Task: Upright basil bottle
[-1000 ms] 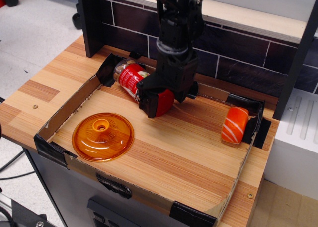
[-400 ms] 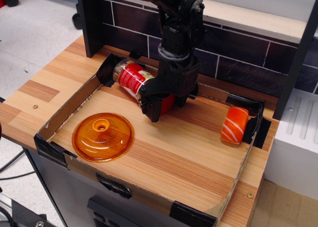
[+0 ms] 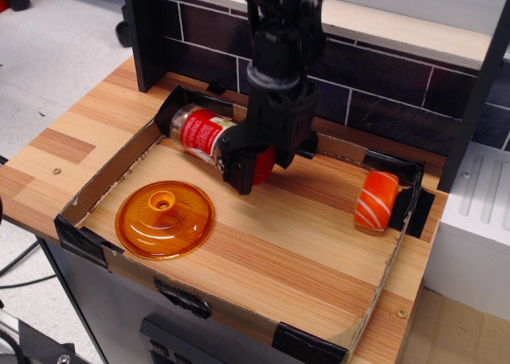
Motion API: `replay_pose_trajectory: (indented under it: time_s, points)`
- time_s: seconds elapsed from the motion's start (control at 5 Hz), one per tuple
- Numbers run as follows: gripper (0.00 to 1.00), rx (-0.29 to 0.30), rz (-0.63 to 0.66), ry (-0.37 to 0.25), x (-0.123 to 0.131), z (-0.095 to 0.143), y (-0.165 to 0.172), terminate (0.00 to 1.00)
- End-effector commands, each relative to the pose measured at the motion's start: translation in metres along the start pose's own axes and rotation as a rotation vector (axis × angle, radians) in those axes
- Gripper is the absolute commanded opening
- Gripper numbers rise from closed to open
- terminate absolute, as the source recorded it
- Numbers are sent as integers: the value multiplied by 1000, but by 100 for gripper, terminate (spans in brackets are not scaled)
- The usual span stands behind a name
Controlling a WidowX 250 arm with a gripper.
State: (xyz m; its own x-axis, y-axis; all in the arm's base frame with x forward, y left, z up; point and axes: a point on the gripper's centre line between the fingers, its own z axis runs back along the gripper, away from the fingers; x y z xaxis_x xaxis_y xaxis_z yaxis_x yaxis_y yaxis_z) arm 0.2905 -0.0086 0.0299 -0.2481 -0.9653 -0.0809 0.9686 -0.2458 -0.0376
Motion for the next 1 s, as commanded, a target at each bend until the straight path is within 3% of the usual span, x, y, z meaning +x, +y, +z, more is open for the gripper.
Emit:
replay_pose_trajectory:
  time_s: [0.0, 0.4, 0.6, 0.8]
  points:
    - [0, 29, 4, -118, 10, 42, 12, 0]
    - [0, 50, -79, -230, 28, 74, 7, 0]
    - [0, 50, -90, -323, 25, 82, 6, 0]
    - [0, 56, -116, -361, 18, 83, 7, 0]
